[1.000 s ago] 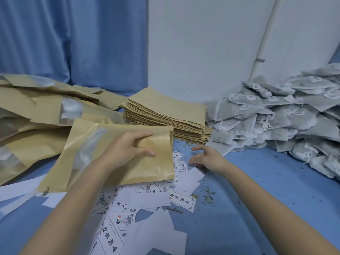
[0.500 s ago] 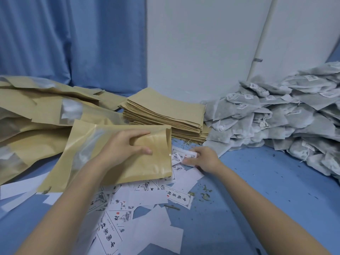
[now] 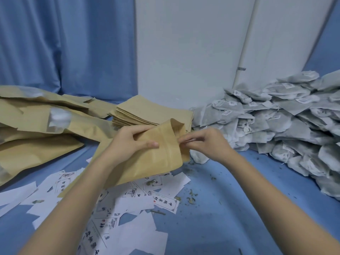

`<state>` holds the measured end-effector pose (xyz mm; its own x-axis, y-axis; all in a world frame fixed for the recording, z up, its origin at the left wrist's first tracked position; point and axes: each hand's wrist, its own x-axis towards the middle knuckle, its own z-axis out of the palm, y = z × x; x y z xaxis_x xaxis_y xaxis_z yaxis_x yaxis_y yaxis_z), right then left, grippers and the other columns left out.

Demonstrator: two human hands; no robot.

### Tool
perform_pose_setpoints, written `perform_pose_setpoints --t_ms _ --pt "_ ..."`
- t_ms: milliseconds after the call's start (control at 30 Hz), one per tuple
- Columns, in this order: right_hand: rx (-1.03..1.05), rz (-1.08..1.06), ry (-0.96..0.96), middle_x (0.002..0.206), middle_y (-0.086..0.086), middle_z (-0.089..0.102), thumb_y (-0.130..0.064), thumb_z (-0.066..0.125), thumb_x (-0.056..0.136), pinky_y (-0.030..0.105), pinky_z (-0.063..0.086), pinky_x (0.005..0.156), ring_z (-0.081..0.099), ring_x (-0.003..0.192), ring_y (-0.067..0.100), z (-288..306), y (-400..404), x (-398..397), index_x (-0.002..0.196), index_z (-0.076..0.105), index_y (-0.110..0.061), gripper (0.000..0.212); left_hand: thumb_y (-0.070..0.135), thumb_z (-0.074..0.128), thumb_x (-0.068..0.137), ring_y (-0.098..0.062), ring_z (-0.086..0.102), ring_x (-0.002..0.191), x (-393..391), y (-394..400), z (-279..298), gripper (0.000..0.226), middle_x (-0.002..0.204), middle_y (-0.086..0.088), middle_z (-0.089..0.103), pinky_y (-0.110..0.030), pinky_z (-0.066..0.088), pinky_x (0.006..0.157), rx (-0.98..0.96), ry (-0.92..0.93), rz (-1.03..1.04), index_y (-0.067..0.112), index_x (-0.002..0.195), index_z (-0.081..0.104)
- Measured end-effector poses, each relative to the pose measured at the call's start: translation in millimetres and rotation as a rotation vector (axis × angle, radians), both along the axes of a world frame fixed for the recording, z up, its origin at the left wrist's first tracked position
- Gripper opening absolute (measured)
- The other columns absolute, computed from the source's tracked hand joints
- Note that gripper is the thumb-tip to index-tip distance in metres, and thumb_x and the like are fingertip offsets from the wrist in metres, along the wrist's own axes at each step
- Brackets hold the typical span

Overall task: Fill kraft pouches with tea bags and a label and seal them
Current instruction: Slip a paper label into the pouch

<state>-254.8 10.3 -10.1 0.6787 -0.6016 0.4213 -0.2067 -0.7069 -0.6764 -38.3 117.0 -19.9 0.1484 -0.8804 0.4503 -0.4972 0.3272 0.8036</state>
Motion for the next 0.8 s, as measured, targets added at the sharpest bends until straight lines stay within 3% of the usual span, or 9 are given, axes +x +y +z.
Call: perform_pose_setpoints --t_ms 100,233,367,467,533,633,733,767,800 --pt "-0.272 -0.03 0.213 0.087 -0.007 0.073 -0.007 0.07 0.078 -0.001 0.038 0.067 0.056 0.073 -0.014 15.6 4.0 2.6 0.092 0.076 -0.02 0.02 0.047 0.076 0.056 0.008 0.062 0.093 -12.4 -3.9 9.6 0.037 0.101 0.024 0.069 -0.006 0.044 0.075 0.005 0.009 -0.07 0.057 0.091 0.069" --pt "-0.451 0.058 0.377 0.08 -0.014 0.065 -0.011 0.071 0.076 0.011 0.036 0.064 0.049 0.068 -0.003 47.4 13.1 -4.6 0.094 0.073 -0.017 0.019 0.038 0.073 0.063 0.005 0.065 0.086 -29.6 -11.9 24.7 0.033 0.095 0.017 0.073 -0.01 0.047 0.071 0.0 0.12 -0.209 0.042 0.096 0.074" --pt "-0.517 0.134 0.566 0.076 -0.029 0.047 -0.013 0.067 0.078 0.019 0.032 0.065 0.047 0.074 0.003 98.7 22.5 -27.1 0.072 0.071 -0.026 0.014 0.062 0.082 0.048 -0.002 0.067 0.074 -48.6 -23.7 48.4 0.062 0.086 0.009 0.074 -0.013 0.05 0.063 -0.02 0.299 -0.292 0.022 0.096 0.075" --pt "-0.536 0.027 0.708 0.059 -0.021 0.047 -0.01 0.057 0.08 0.024 0.031 0.057 0.042 0.057 0.001 133.2 26.5 -42.6 0.047 0.052 -0.04 0.045 0.056 0.08 0.057 -0.007 0.066 0.067 -66.5 -35.2 66.0 0.051 0.081 0.003 0.073 -0.016 0.051 0.057 -0.025 0.377 -0.358 0.019 0.091 0.076" --pt "-0.565 -0.018 0.763 0.056 -0.014 0.048 -0.007 0.054 0.081 0.024 0.035 0.054 0.042 0.055 0.0 151.0 29.0 -54.0 0.05 0.044 -0.036 0.043 0.038 0.069 0.076 -0.007 0.066 0.064 -80.0 -42.8 74.5 0.028 0.078 0.002 0.073 -0.017 0.051 0.056 -0.03 0.429 -0.356 0.014 0.089 0.075" --pt "-0.504 -0.069 0.675 0.064 -0.008 0.064 0.0 0.052 0.076 0.013 0.043 0.061 0.048 0.058 -0.006 173.7 30.4 -76.4 0.063 0.063 -0.034 0.038 0.012 0.061 0.089 -0.001 0.057 0.042 -104.5 -50.3 87.3 0.035 0.05 0.004 0.063 -0.012 0.043 0.042 0.035 0.523 -0.31 0.012 0.056 0.072" --pt "-0.422 -0.07 0.647 0.086 -0.001 0.071 0.003 0.051 0.076 0.028 0.049 0.072 0.053 0.073 -0.002 184.6 30.1 -90.6 0.087 0.069 -0.029 0.038 0.035 0.095 0.023 0.0 0.035 0.021 -130.2 -47.3 100.7 0.059 0.025 -0.001 0.037 -0.011 0.029 0.028 0.166 0.517 -0.297 0.004 0.021 0.045" --pt "-0.435 -0.058 0.737 0.082 -0.005 0.071 -0.001 0.053 0.079 0.028 0.047 0.068 0.054 0.07 -0.002 183.8 29.7 -91.2 0.082 0.067 -0.032 0.034 0.024 0.097 0.037 0.0 0.033 0.019 -132.7 -51.2 98.3 0.066 0.023 -0.002 0.033 -0.012 0.029 0.027 0.195 0.496 -0.306 0.003 0.017 0.038" --pt "-0.448 -0.054 0.857 0.075 -0.011 0.067 -0.006 0.055 0.082 0.024 0.045 0.062 0.053 0.065 -0.001 181.9 28.2 -90.2 0.075 0.062 -0.035 0.031 0.009 0.08 0.073 0.0 0.033 0.018 -133.6 -55.0 93.2 0.075 0.022 -0.002 0.033 -0.01 0.029 0.027 0.196 0.475 -0.289 0.004 0.015 0.033"
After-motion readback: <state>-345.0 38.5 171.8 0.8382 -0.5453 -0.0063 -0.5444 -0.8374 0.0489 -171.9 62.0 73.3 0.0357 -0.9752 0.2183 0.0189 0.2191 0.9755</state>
